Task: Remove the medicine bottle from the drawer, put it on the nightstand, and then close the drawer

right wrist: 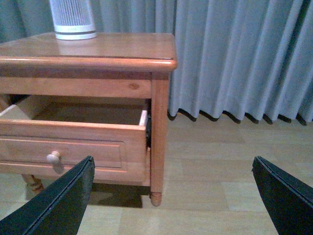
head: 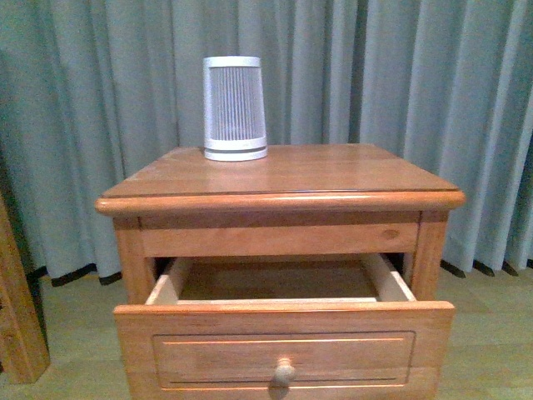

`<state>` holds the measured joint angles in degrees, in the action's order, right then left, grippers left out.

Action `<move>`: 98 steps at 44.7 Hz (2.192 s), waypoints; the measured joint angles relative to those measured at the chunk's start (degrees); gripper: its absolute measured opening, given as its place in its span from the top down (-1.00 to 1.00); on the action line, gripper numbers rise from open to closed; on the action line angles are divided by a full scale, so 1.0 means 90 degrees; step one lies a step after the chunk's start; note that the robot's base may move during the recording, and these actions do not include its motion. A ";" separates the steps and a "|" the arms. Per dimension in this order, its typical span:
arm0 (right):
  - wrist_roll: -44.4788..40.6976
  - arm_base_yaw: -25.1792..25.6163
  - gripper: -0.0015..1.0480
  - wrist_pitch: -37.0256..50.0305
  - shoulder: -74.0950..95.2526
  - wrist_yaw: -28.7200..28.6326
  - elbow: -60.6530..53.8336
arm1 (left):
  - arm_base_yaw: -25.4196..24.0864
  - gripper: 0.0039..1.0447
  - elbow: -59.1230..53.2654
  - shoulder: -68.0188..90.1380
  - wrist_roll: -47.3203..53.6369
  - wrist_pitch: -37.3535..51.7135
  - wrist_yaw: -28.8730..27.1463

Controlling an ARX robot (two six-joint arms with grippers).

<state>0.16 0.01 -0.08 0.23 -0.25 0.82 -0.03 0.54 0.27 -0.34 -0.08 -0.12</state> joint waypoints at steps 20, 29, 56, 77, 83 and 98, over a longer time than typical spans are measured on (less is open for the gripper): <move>0.0425 -0.0391 -0.87 -0.0406 0.1129 0.1511 0.0248 | 0.0005 -0.88 0.0000 0.0000 0.0005 0.0000 0.0010; 0.0253 0.0180 -0.87 0.1792 0.3786 0.1100 0.0993 | 0.0005 -0.88 0.0000 -0.0002 0.0007 0.0000 0.0007; 0.0833 -0.1537 -0.87 0.0804 0.8699 0.1467 0.5603 | 0.0005 -0.88 0.0000 -0.0002 0.0007 0.0000 0.0007; 0.1231 -0.1753 -0.87 -0.1467 1.1749 0.1824 0.8595 | 0.0005 -0.88 0.0000 -0.0002 0.0007 0.0000 0.0007; 0.1219 -0.1800 -0.87 -0.1467 1.2203 0.1809 0.8828 | 0.0005 -0.88 0.0000 -0.0002 0.0007 0.0000 0.0010; 0.1224 -0.1836 -0.87 -0.1406 1.2830 0.1804 0.8876 | 0.0005 -0.88 0.0000 -0.0002 0.0007 0.0000 0.0010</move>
<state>11.18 -16.51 -12.73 115.70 15.99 80.71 0.01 0.54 0.25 -0.27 -0.08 -0.03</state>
